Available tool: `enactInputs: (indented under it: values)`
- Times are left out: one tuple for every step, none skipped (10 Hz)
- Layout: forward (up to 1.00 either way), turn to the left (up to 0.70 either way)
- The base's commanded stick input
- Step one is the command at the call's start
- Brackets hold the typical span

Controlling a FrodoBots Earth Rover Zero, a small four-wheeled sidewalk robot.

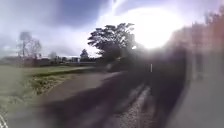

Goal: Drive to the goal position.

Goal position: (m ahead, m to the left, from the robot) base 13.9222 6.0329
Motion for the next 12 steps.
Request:
enactInputs:
  values:
    - [0.85,0.00]
    - [0.85,0.00]
    - [0.85,0.00]
    - [0.85,0.00]
    - [0.85,0.00]
    - [0.85,0.00]
    - [0.85,0.00]
    - [0.85,0.00]
    - [0.85,0.00]
    - [0.85,0.00]
    - [0.85,0.00]
    - [0.85,0.00]
